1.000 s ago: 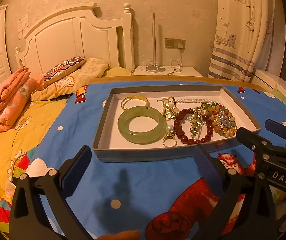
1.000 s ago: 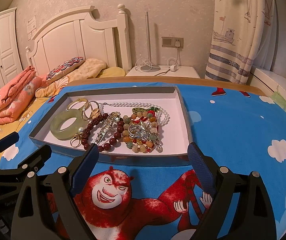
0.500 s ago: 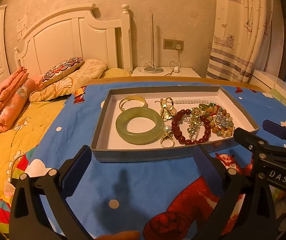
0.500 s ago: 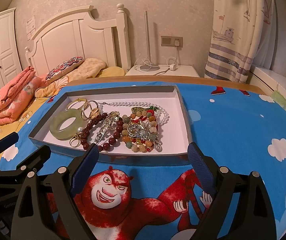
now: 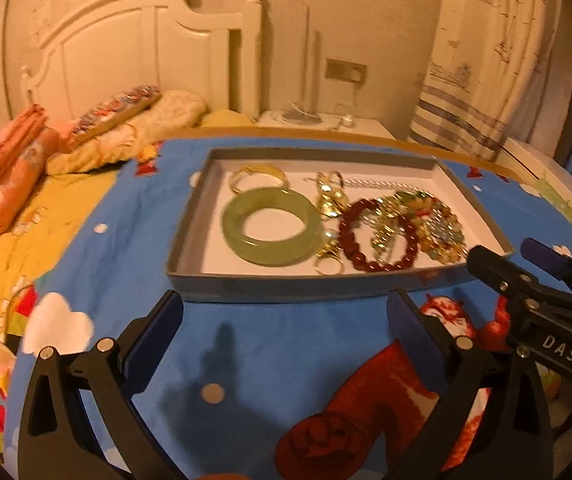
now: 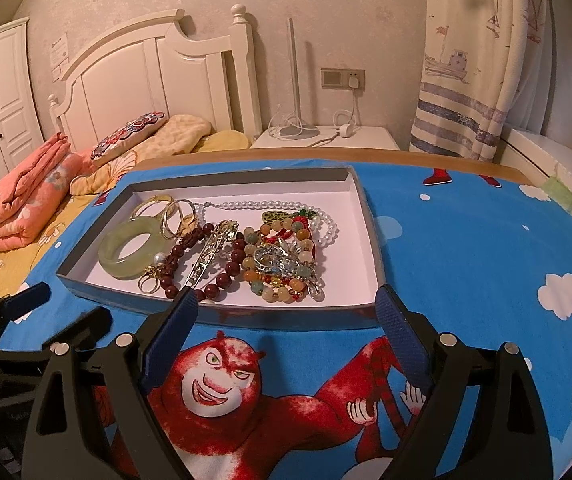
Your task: Organize jewelry
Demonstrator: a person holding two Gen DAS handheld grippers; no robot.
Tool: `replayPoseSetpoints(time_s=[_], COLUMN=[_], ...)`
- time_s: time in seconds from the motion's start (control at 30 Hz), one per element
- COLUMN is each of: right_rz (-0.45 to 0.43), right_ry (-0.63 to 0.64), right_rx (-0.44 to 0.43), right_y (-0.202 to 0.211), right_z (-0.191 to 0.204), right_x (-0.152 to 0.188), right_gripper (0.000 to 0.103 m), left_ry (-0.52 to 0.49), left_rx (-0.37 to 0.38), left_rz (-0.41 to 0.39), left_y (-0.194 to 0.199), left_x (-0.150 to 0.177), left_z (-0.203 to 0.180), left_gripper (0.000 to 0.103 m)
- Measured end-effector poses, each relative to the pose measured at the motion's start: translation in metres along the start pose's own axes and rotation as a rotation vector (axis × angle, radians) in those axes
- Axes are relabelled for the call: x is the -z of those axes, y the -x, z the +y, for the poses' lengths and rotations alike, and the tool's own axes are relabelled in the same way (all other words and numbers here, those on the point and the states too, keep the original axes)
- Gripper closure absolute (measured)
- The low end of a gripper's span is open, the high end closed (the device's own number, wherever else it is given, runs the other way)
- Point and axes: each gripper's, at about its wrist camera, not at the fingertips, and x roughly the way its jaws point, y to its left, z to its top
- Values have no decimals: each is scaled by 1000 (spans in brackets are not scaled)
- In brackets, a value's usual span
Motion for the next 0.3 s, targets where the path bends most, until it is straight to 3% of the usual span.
replayPoseSetpoints(time_s=[0.03,0.13,0.2,0.3], right_rz=[5,97,180,282], right_ry=[-3,-6,27,63], right_rx=[-2,-25,-24,-2], right_y=[0,1,0,-9], right_z=[-2,-1,4,9], right_x=[0,9,20,33], right_gripper=[17,17,17,16], left_ry=[-16,-126,-167,-103], left_rx=[-20,-104,-158,-126], left_rz=[9,162,182,199], left_y=[0,-8,-7,-5], left_x=[0,8,19,30], left_z=[-1,-9,-9,5], left_gripper=[2,2,2,2])
